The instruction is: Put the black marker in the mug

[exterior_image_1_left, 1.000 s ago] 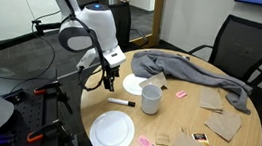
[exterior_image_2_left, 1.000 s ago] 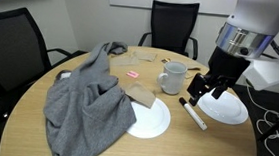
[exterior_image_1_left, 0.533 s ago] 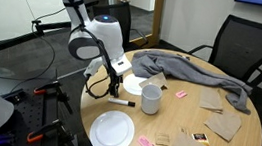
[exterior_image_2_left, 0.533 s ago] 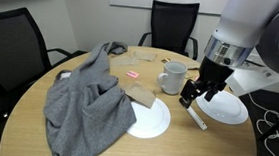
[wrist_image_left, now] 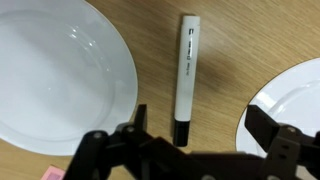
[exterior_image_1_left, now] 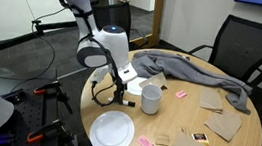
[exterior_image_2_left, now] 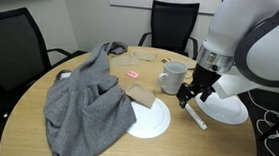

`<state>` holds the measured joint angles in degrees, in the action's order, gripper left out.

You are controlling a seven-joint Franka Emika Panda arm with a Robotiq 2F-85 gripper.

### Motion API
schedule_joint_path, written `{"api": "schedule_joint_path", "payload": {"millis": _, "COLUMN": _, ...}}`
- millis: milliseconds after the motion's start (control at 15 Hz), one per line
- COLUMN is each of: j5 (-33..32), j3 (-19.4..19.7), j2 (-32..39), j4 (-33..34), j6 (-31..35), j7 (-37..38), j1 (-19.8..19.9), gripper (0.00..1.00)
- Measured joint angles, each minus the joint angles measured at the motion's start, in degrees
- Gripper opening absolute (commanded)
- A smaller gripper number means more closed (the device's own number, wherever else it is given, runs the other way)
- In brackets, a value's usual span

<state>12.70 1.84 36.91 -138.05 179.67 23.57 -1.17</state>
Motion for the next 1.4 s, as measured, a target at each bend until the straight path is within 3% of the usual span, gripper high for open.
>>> {"api": "schedule_joint_path", "payload": {"millis": 200, "j5": 0.0, "j3": 0.83, "j2": 2.02, "j4": 1.85, "j6": 0.0, "j7": -0.77, "j1": -0.73, "gripper": 1.0}}
{"api": "schedule_joint_path", "payload": {"millis": 400, "j5": 0.0, "j3": 0.93, "j2": 3.72, "j4": 3.43, "j6": -0.01, "j7": -1.47, "j1": -0.86, "gripper": 0.89}}
{"api": "schedule_joint_path", "payload": {"millis": 467, "j5": 0.0, "j3": 0.93, "j2": 4.19, "j4": 3.88, "j6": -0.01, "j7": -1.87, "j1": -0.86, "gripper": 0.73}}
{"api": "schedule_joint_path", "payload": {"millis": 533, "j5": 0.0, "j3": 0.93, "j2": 4.58, "j4": 4.23, "j6": -0.02, "j7": -2.01, "j1": -0.86, "gripper": 0.64}}
{"api": "schedule_joint_path", "payload": {"millis": 667, "j5": -0.01, "j3": 0.93, "j2": 5.24, "j4": 4.89, "j6": -0.03, "j7": -2.08, "j1": -0.86, "gripper": 0.56}}
{"api": "schedule_joint_path", "payload": {"millis": 1133, "j5": -0.01, "j3": 0.93, "j2": 6.7, "j4": 6.46, "j6": -0.13, "j7": -2.1, "j1": -0.87, "gripper": 0.01}}
{"api": "schedule_joint_path", "payload": {"millis": 1400, "j5": -0.03, "j3": 0.93, "j2": 6.86, "j4": 6.85, "j6": -0.15, "j7": -2.21, "j1": -0.9, "gripper": 0.05}}
